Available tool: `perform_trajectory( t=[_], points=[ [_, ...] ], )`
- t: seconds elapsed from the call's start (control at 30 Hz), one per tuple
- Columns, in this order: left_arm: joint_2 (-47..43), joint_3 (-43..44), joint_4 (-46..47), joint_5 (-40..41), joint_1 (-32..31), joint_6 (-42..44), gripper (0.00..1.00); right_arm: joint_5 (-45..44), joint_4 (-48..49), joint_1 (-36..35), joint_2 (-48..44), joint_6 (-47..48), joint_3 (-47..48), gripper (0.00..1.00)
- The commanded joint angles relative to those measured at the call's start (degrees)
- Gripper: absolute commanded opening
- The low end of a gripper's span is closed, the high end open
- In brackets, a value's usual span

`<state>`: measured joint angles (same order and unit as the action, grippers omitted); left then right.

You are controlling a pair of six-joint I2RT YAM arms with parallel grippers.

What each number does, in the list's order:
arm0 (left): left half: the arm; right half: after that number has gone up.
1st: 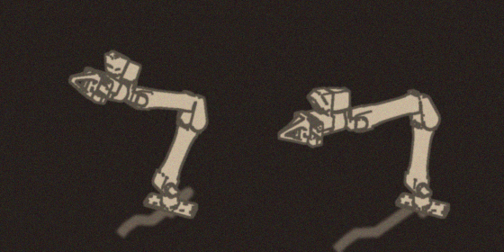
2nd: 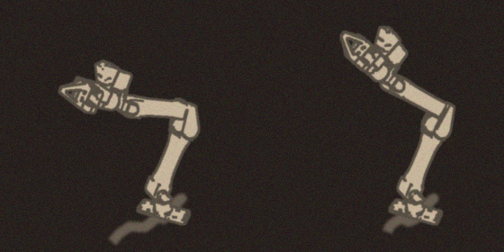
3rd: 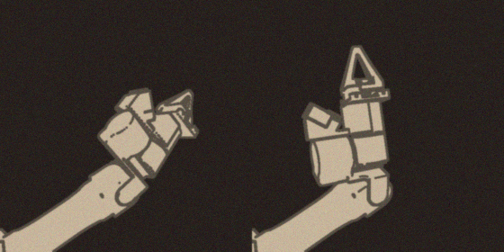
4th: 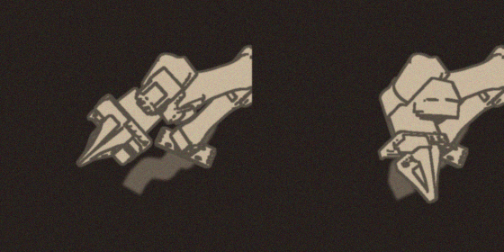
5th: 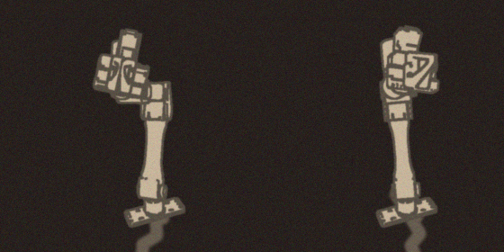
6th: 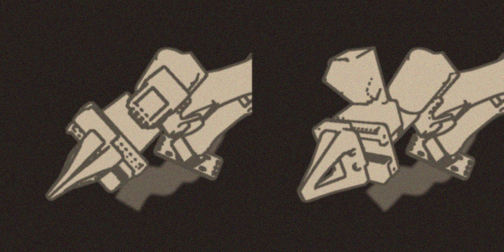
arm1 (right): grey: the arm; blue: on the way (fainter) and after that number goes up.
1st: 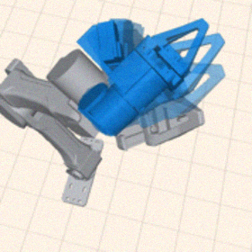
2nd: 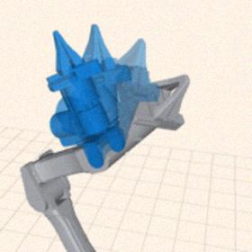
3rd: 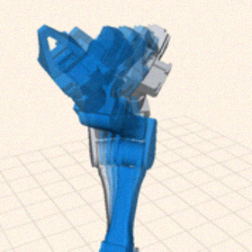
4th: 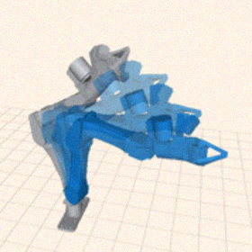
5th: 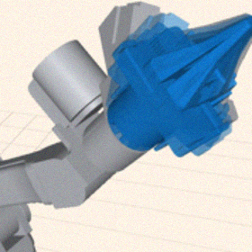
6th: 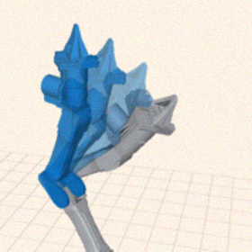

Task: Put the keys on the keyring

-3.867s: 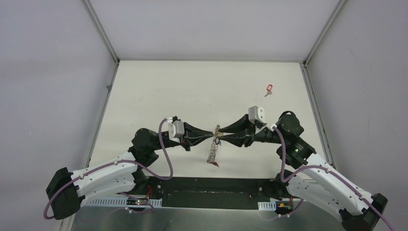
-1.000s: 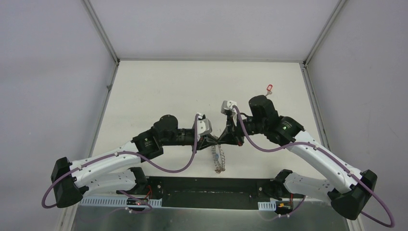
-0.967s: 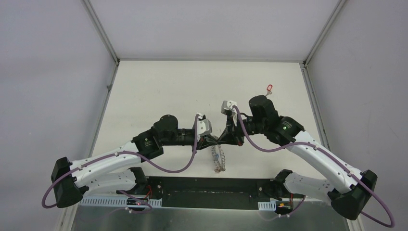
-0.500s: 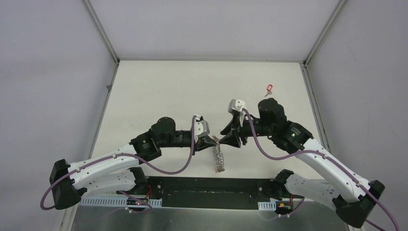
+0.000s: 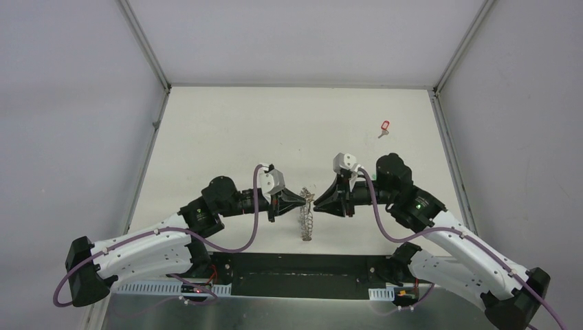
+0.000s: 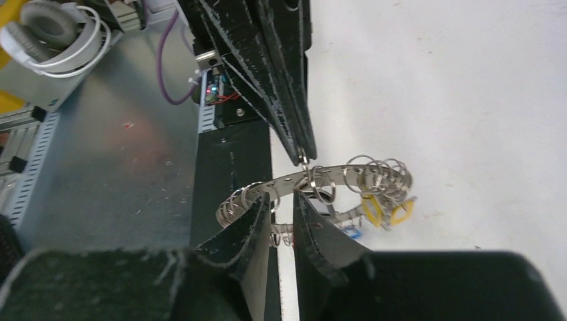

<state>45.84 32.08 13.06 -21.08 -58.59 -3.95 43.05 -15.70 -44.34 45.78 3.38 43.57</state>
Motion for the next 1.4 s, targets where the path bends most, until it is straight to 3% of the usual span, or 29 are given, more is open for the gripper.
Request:
perform_trajectory(
  t=[0.0,0.1,0.27,0.43,0.67,0.8,1.03,1.37],
  points=[
    [-1.3,0.5,7.0,0.9,-0.5,-1.5,0.0,7.5,8.0,0.2,1.6,-3.2,-1.3,0.18],
    [-1.2,0.6,7.2,0.9,-0.6,-1.4,0.0,8.2,8.1,0.2,2.8,-3.1,-1.4,0.12],
    [-1.3,0.5,7.0,0.6,-0.5,-1.3,0.0,4.8,7.4,0.2,4.0,-2.7,-1.2,0.15],
    [-2.0,0.1,6.8,0.3,-0.5,-1.3,0.0,-3.1,5.2,0.2,5.4,-2.1,0.4,0.41],
    [-2.5,0.0,6.1,0.3,-0.5,-1.2,0.0,-0.6,6.6,0.2,5.9,-0.6,2.0,0.48],
    [-2.4,0.0,6.1,0.4,-0.5,-1.2,0.0,2.1,9.1,0.3,4.4,-1.1,1.3,0.47],
    [-2.2,0.0,6.4,0.2,-0.5,-1.2,0.0,2.8,12.9,0.2,2.0,-1.7,-0.4,0.32],
    [-2.5,-0.4,7.6,-0.1,-0.5,-1.6,0.0,4.9,13.6,0.2,4.7,-1.8,-0.4,0.22]
  ],
)
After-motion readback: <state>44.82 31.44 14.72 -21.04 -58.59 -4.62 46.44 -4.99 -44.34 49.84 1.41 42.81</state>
